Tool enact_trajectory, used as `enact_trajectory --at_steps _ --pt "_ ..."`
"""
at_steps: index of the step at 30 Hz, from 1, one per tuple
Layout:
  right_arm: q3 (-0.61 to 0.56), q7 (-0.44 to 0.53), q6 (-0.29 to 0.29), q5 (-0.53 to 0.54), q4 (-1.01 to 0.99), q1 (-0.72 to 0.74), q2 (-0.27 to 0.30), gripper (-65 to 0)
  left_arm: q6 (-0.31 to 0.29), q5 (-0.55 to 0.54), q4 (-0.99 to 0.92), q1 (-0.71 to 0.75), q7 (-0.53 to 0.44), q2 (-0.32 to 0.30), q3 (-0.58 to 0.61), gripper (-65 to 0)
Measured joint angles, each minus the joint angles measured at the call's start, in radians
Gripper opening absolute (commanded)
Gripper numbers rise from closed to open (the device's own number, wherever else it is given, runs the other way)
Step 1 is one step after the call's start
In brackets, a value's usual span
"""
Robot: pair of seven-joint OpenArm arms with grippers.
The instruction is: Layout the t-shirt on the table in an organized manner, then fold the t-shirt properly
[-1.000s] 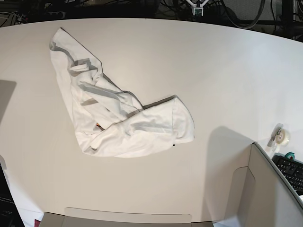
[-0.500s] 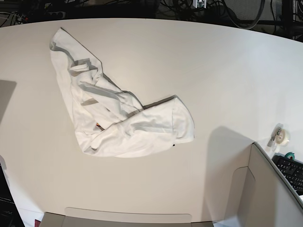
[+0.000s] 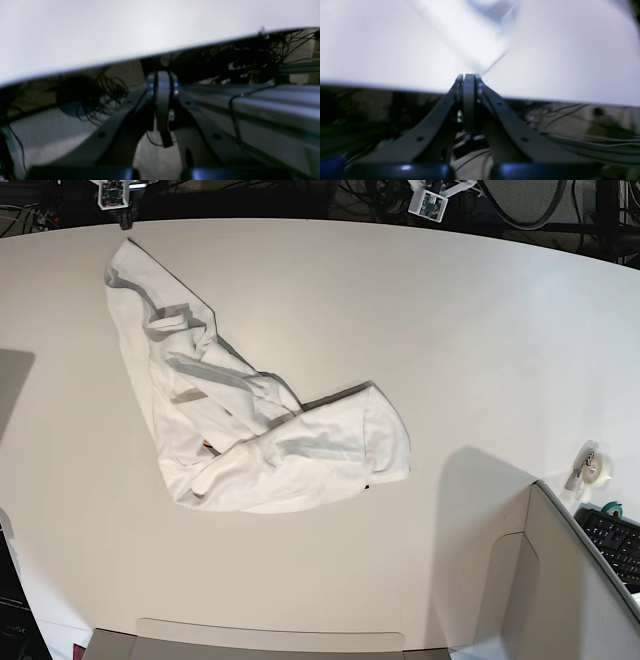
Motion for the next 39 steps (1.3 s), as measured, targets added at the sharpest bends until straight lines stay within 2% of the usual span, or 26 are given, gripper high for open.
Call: enact_trajectory --at_steps 3,5,8,12,14,18,21,25,27,29,34,39 --pt "0.041 -0.005 -0.002 0.0 0.039 0.06 -0.04 -65.0 -0.002 -0.001 0.008 -0.065 0.047 -0.018 0.027 -65.0" --pt "0.05 -0.038 0.003 0.0 0.05 0.113 -0.06 -59.2 -0.006 -0.001 0.01 -0.107 0.053 -0.021 0.035 -65.0" --pt "0.05 -0.069 0.003 0.003 0.045 0.183 -0.058 -52.2 -0.001 0.0 0.011 -0.158 0.069 -0.022 0.039 -65.0" --pt "0.047 -0.076 0.003 0.003 0.045 0.27 -0.061 -47.2 -0.003 -0.001 0.009 -0.233 0.078 -0.02 0.044 -64.6" --pt "0.047 -0.074 0.005 0.003 0.045 0.322 -0.06 -45.5 -0.005 -0.001 0.01 -0.275 0.076 -0.021 0.044 -61.6" --pt "0.048 -0.087 -0.002 0.003 0.045 0.435 -0.047 -42.2 -0.002 0.0 0.013 -0.354 0.082 -0.021 0.044 -49.3" --pt "0.047 -0.214 0.012 0.003 0.043 0.545 -0.052 -41.2 -0.003 0.0 0.017 -0.416 0.169 -0.016 0.045 -42.5" --pt "0.043 -0.366 0.03 0.003 0.043 0.695 -0.05 -41.2 -0.003 -0.046 0.017 -0.539 0.239 -0.016 0.074 -42.9" --pt "0.021 -0.411 0.073 0.001 0.043 0.743 -0.055 -41.3 -0.009 -0.087 0.019 -0.596 0.261 -0.018 0.074 -42.9" --pt "-0.022 -0.445 0.103 0.001 0.043 0.764 -0.052 -41.3 -0.001 -0.118 0.018 -0.654 0.298 -0.018 0.074 -42.9" --pt "-0.178 -0.444 0.109 0.003 0.044 0.739 -0.047 -41.4 -0.006 -0.138 0.015 -0.837 0.43 -0.015 0.089 -42.9" --pt "-0.219 -0.45 0.103 0.0 0.043 0.653 -0.048 -41.4 -0.001 -0.129 -0.058 -0.966 0.47 -0.002 0.111 -42.8"
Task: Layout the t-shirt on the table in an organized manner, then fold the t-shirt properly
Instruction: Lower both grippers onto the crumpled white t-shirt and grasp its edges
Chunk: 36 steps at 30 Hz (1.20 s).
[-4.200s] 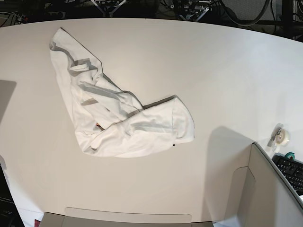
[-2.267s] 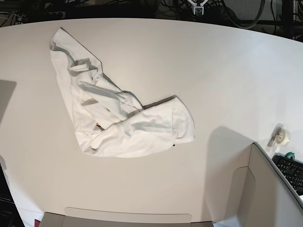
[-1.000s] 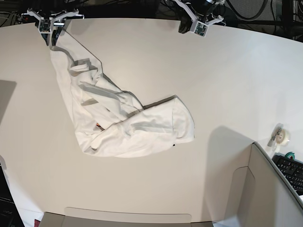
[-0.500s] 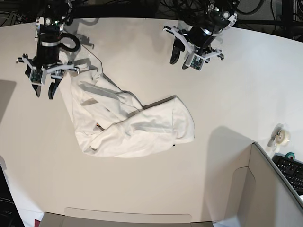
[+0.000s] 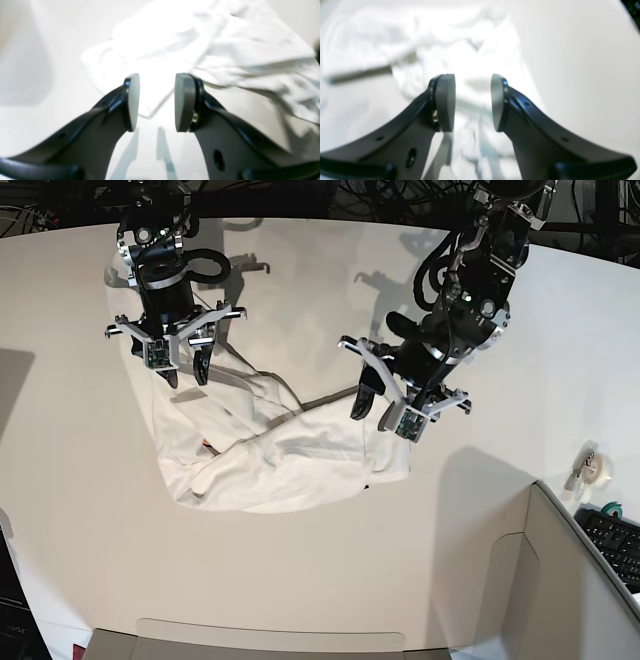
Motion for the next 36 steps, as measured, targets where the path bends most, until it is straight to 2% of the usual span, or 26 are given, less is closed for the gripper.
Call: enact_trajectory --at_steps 10,16,23,26,28,33,36 --pt "0.005 0.003 -0.002 0.0 0.0 -0.065 0.001 -41.4 -0.008 -0.006 -0.208 -0.094 -0.001 0.005 0.066 -42.7" --pt "0.008 0.002 -0.001 -0.132 0.0 -0.031 -0.015 -41.4 -0.004 -0.002 -0.261 -0.097 -0.029 0.033 0.088 -42.7" --pt "0.007 0.002 0.002 -0.272 -0.008 0.032 -0.112 -41.4 -0.008 -0.01 -0.234 -0.102 -0.03 0.036 0.23 -42.7" --pt "0.011 0.002 -0.005 -0.32 -0.017 0.041 -0.141 -41.4 -0.003 -0.007 -0.242 -0.157 -0.021 0.03 0.286 -42.7" --pt "0.01 0.001 -0.002 -0.335 -0.017 0.037 -0.163 -41.4 -0.001 0.018 -0.257 -0.203 -0.031 0.033 0.327 -42.7" --pt "0.01 -0.001 -0.002 -0.334 -0.018 0.031 -0.167 -41.4 -0.001 0.225 -0.339 -0.236 -0.034 0.034 0.435 -42.7" --pt "0.01 0.0 -0.002 -0.334 -0.018 0.031 -0.169 -41.4 -0.007 0.316 -0.373 -0.232 -0.029 0.066 0.454 -42.6"
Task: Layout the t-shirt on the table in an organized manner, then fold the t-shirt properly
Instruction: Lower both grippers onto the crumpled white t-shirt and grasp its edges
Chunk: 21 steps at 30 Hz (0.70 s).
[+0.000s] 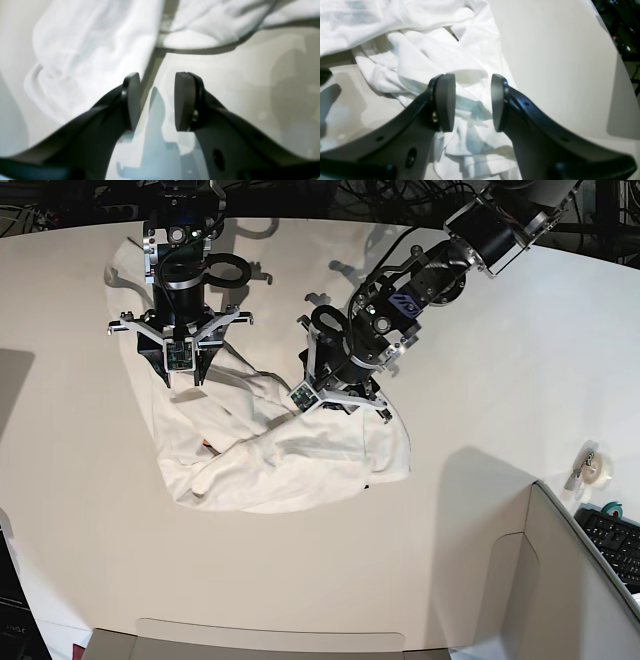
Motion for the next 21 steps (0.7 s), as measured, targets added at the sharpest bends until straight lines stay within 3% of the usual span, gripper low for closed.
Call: enact_trajectory --at_steps 4,11,21 --pt "0.035 0.001 0.0 0.011 0.0 0.0 -0.002 -41.4 0.0 0.077 -0.077 -0.008 -0.03 0.064 0.003 -42.6" --pt "0.038 0.0 0.0 0.008 0.0 0.0 -0.002 -41.4 0.003 0.158 -0.175 -0.01 -0.126 0.101 0.002 -42.6" --pt "0.04 0.006 -0.004 0.008 -0.133 0.004 0.001 -41.5 -0.005 0.203 -0.156 -0.078 -0.101 0.097 0.0 -42.8"
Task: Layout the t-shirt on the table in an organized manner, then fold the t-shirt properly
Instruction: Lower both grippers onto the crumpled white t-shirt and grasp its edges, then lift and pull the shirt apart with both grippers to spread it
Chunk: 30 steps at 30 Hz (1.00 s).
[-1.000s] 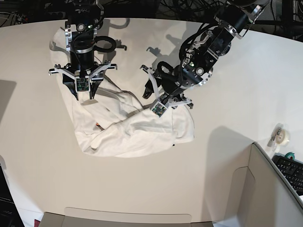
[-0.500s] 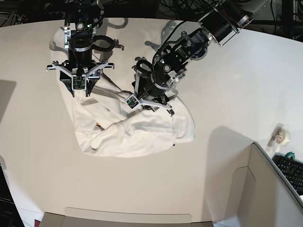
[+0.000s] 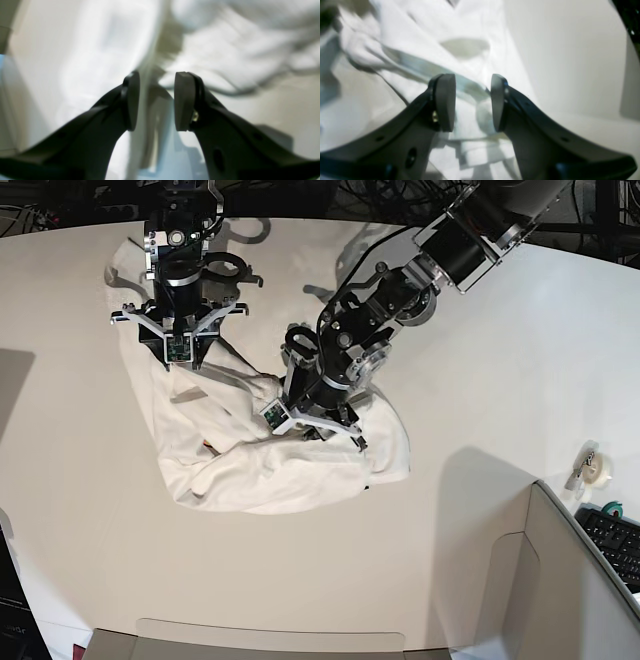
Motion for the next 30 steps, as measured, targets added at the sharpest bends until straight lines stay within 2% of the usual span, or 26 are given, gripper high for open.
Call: enact_trajectory --at_steps 3,4,6,8,9,12,14,19,23,25,30 --pt "0.0 -0.001 0.005 0.003 -0.073 0.004 0.0 -41.8 0.003 0.003 -0.001 -0.002 -0.002 0.0 -0.006 -42.9" --pt "0.0 0.006 0.005 0.004 -0.088 0.004 0.0 -43.7 0.0 0.002 -0.002 0.005 -0.002 0.0 -0.018 -43.0" --pt "-0.003 0.02 0.005 0.003 -0.102 0.004 0.003 -50.4 -0.005 0.0 -0.003 0.009 -0.005 0.0 -0.044 -43.8" --pt "-0.008 0.031 0.005 0.003 -0.121 0.008 0.004 -63.0 -0.003 0.0 -0.008 0.003 -0.005 -0.002 -0.064 -47.5" --pt "-0.009 0.036 0.004 0.003 -0.129 0.009 0.003 -65.0 0.0 0.001 -0.019 -0.008 -0.005 -0.002 -0.064 -50.1" --pt "-0.009 0.068 0.0 -0.011 -0.15 0.004 0.009 -65.0 -0.001 0.003 -0.08 -0.05 -0.011 0.001 -0.064 -59.1" --pt "-0.016 0.087 0.001 -0.004 -0.153 -0.009 0.038 -65.0 -0.002 0.003 -0.118 -0.067 -0.02 0.001 -0.064 -64.5" --pt "-0.014 0.126 -0.012 -0.006 -0.14 -0.064 0.063 -65.0 -0.004 -0.001 -0.132 -0.062 -0.058 0.0 -0.156 -65.0" --pt "-0.019 0.148 0.0 0.011 -0.134 -0.096 0.131 -65.0 -0.004 0.0 -0.131 -0.069 -0.061 -0.017 -0.207 -65.0" --pt "-0.018 0.167 -0.016 0.007 -0.131 -0.121 0.152 -65.0 0.0 0.0 -0.132 -0.073 -0.058 -0.018 -0.232 -65.0" --pt "-0.018 0.182 -0.023 0.005 -0.123 -0.154 0.175 -65.0 -0.004 -0.003 -0.131 -0.122 -0.06 -0.011 -0.283 -65.0"
